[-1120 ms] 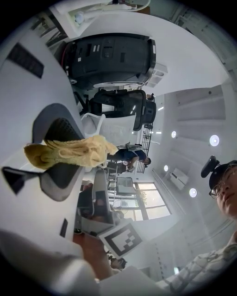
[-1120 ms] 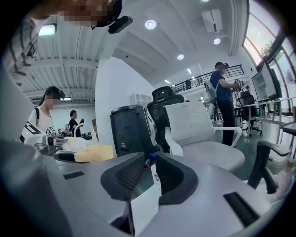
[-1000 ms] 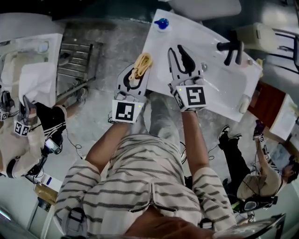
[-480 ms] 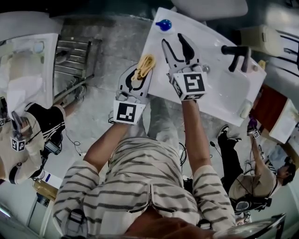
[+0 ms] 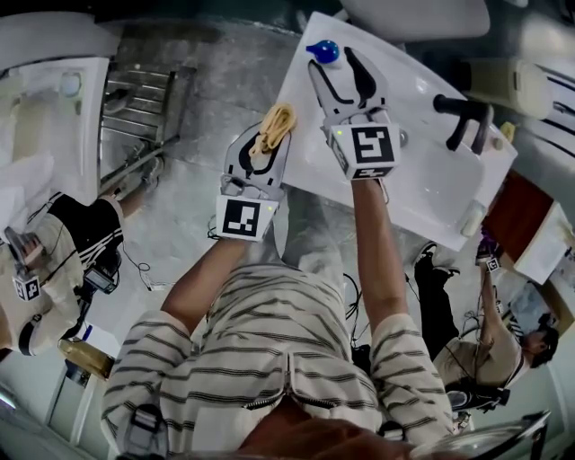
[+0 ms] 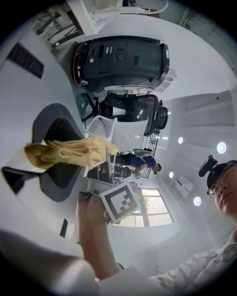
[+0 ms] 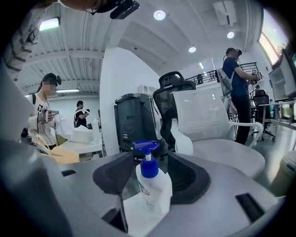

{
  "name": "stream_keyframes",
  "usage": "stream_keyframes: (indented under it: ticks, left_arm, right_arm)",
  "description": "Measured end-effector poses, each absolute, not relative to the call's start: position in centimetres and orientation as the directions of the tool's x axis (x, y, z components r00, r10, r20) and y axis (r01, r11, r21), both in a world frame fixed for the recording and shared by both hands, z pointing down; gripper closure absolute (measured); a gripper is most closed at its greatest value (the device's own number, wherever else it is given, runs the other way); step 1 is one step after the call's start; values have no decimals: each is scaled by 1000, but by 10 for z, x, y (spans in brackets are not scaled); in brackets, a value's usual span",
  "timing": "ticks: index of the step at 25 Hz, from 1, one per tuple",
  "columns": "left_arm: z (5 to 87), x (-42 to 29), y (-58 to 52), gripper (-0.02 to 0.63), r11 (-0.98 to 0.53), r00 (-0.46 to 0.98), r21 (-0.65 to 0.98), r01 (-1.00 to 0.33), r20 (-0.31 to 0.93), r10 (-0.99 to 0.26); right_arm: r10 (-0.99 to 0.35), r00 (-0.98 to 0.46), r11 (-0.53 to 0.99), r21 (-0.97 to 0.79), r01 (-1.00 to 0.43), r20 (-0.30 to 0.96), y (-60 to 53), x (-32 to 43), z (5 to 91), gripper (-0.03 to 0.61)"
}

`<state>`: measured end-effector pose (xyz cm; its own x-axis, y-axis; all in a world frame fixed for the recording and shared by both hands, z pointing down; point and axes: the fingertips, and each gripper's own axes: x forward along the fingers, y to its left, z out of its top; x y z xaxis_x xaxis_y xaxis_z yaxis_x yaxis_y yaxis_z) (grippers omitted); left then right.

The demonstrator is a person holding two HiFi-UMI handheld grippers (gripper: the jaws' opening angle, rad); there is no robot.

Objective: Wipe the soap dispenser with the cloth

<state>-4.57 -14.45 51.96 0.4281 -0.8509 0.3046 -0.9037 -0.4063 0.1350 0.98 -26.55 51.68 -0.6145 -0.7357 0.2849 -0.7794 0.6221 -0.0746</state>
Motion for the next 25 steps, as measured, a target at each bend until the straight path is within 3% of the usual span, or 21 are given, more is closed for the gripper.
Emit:
stream_keyframes:
  ticks: [14,25]
  left_arm:
    - [527,-52,-144,517,-399,418,126,-908,305,-856]
    - [525,-55,-138,517,-412,425,109,-905,304,-853]
  right_arm:
    - [-716,-634,660,-13,-751,294,-274,-2,528,460]
    - [-730,-621,646,-10,-763,286,-274,2,521,454]
